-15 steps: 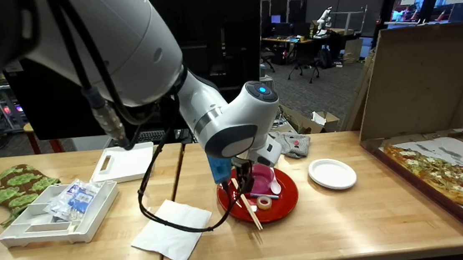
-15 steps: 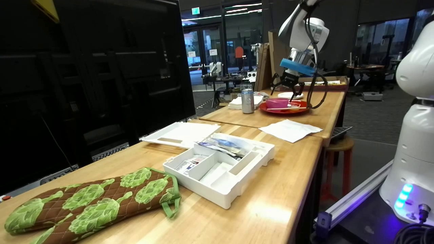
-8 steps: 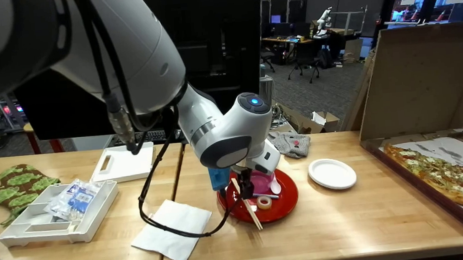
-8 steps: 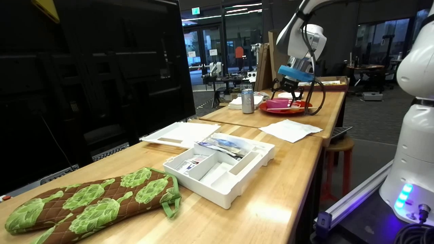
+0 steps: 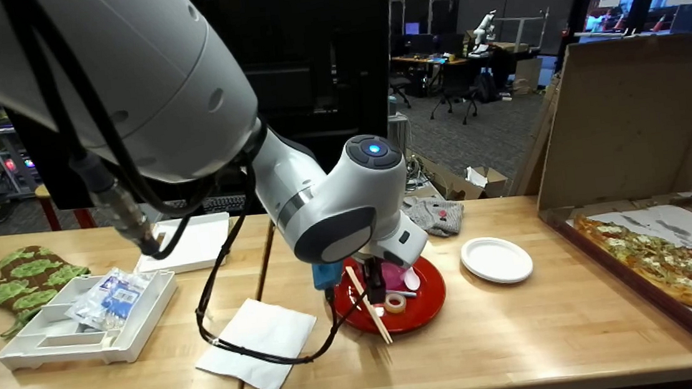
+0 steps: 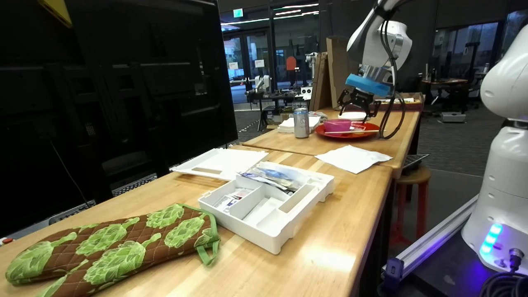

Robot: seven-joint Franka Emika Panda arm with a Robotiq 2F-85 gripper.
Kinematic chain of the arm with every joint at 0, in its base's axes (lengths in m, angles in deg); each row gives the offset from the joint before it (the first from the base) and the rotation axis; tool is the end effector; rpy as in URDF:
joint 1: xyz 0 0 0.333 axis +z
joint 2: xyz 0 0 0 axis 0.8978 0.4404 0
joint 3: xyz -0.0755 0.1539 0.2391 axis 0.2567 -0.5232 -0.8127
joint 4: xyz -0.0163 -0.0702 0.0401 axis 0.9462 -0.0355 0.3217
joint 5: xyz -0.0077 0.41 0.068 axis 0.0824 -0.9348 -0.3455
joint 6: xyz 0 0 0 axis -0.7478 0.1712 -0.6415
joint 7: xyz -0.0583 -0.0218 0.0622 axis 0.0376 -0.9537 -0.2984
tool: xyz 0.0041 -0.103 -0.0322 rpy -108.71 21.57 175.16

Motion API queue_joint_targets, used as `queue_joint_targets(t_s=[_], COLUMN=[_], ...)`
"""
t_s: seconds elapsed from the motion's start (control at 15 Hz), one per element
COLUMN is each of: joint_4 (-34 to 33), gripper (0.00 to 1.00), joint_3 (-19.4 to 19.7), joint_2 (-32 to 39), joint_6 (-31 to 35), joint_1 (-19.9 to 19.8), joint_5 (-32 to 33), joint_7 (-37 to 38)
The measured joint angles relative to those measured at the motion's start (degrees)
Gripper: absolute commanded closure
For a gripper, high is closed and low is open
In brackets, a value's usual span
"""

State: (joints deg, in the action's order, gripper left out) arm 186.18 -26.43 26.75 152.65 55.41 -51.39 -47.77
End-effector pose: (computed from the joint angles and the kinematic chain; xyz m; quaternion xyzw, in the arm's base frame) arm 0.4535 -0.1431 0.2985 -0.8371 0.5102 -0.1315 0.1470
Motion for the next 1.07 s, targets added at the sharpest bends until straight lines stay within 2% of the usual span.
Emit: queue_joint_targets(t_s=[0.4, 0.67, 0.8, 1.07], joint_4=[0.24, -1.94, -2.65, -2.72], gripper=[0.0, 0.0, 0.0, 0.0], joint_3=[-1.59, -3.52, -3.87, -3.79], joint_2=[-1.9, -2.07, -2.07, -1.9], joint_6=[-0.14, -3.98, -4.64, -5.05], joint_1=[-3.37, -5.61, -5.79, -5.56], joint_5=[15.18, 26.02, 27.66, 27.06], joint_7=[13.31, 23.57, 25.45, 25.01])
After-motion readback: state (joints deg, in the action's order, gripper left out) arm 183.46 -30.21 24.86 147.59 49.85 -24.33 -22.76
